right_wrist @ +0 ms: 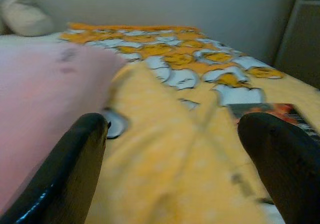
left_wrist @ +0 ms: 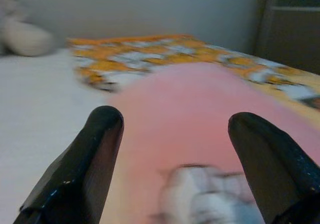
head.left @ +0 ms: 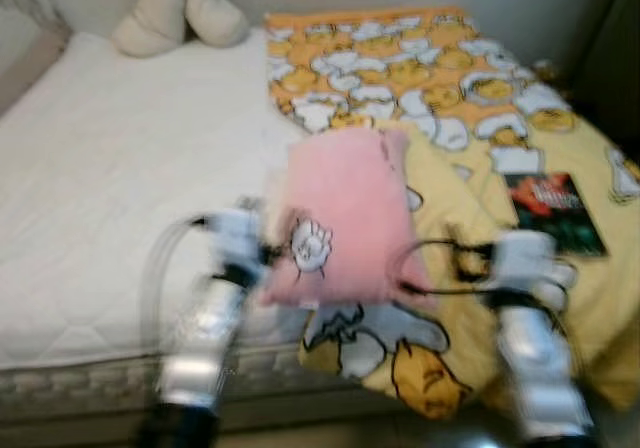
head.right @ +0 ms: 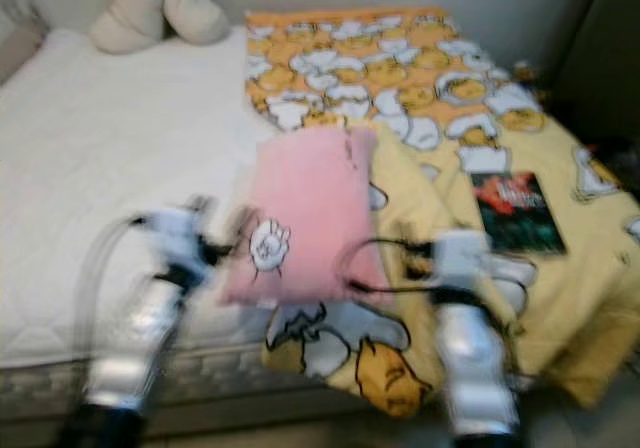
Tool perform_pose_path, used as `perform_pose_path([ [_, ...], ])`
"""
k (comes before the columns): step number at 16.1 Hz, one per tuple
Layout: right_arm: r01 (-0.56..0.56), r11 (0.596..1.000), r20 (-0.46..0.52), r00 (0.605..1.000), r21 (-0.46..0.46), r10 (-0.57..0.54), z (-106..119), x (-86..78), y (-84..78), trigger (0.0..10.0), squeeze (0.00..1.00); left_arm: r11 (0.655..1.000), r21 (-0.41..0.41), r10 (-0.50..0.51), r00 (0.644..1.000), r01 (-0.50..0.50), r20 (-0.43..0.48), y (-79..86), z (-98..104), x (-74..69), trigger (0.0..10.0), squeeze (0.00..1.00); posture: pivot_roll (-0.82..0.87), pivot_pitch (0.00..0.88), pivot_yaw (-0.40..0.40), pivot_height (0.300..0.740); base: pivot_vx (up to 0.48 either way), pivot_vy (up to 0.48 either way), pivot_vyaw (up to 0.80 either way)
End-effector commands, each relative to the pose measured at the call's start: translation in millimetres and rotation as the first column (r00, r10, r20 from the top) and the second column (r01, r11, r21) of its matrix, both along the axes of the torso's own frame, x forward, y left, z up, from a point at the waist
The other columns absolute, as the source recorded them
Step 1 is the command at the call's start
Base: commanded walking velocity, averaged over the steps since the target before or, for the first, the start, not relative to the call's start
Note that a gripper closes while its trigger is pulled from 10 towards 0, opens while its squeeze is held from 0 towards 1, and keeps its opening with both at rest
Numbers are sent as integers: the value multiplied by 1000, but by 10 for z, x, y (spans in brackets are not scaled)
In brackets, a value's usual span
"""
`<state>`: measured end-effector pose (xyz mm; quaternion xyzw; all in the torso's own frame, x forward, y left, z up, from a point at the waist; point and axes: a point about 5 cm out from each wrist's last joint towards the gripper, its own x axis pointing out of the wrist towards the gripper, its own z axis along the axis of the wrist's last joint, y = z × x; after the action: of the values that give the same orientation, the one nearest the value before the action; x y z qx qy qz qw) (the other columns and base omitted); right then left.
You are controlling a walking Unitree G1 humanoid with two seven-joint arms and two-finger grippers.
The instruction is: Clean up the room
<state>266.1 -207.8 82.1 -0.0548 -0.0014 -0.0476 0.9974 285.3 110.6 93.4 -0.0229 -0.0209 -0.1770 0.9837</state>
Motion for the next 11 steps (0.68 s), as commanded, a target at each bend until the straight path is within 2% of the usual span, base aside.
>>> perform_pose_path([
  [1,-21,1000,23,1000,21,21,63,50,86,10000,0,999,29,37,999,-37,1,134,17,50,10000,0,-124,0,35,740,0,0,0],
  [4,19,998,34,999,57,-21,141,128,-18,10000,0,999,12,53,996,-52,-68,180,22,233,10000,0,-120,0,36,740,0,0,0],
  [5,29,996,35,999,86,-32,194,208,-68,10000,0,998,-18,52,992,-54,-112,207,35,359,10000,0,-122,0,40,740,0,0,0],
  [6,19,990,26,999,138,-23,256,303,-101,10000,0,996,-89,14,984,-30,-178,198,26,488,10000,0,-113,0,38,740,0,0,0],
  [8,10,981,15,1000,195,-14,300,368,-137,10000,0,987,-158,-42,968,2,-248,152,-19,570,10000,0,-103,0,45,740,0,0,0],
  [10,18,952,-36,999,304,-7,279,397,-201,10000,0,969,-245,-63,943,-20,-327,160,-46,672,10000,0,-134,55,67,740,0,0,0],
  [11,8,935,-54,998,354,12,270,434,-196,10000,0,966,-255,-41,937,-52,-347,200,-42,722,10000,0,-146,74,74,740,0,0,0],
])
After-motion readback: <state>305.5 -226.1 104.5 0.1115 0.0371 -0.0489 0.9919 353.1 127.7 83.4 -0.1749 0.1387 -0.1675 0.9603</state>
